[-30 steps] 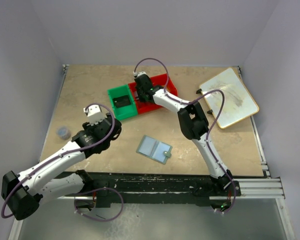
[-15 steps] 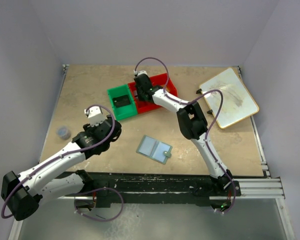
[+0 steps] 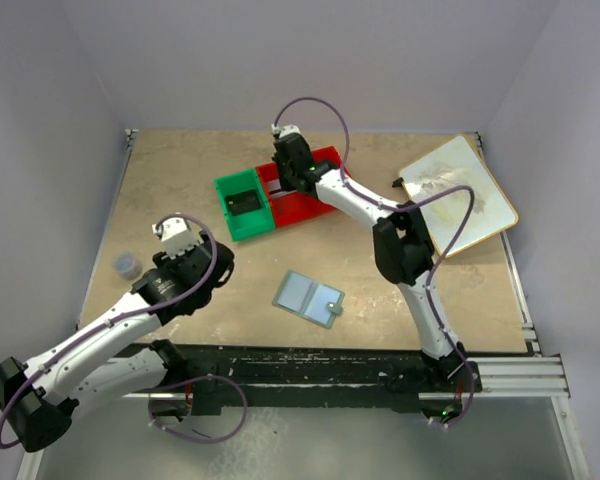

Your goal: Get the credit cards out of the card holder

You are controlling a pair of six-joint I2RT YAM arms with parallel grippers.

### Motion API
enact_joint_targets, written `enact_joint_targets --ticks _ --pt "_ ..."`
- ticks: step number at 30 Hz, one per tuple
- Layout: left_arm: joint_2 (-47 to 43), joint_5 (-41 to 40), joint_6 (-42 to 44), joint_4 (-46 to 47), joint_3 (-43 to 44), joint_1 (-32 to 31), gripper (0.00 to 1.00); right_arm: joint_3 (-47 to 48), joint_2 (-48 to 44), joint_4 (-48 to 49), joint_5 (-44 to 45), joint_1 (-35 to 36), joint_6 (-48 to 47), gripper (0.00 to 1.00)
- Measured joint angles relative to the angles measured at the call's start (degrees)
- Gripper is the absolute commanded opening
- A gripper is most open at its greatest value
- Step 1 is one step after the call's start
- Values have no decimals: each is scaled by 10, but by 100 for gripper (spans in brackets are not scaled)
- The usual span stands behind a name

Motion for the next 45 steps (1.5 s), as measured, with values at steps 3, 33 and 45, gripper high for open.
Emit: enact_joint_targets --ticks 3,33,45 --pt "-14 -9 -7 -5 0 0 74 -7 -49 4 0 0 -3 22" --pt "-68 -69 -56 -71 1 1 74 139 147 1 -51 101 -23 20" --pt "-74 -66 -56 -72 1 1 74 161 170 22 26 103 -33 17"
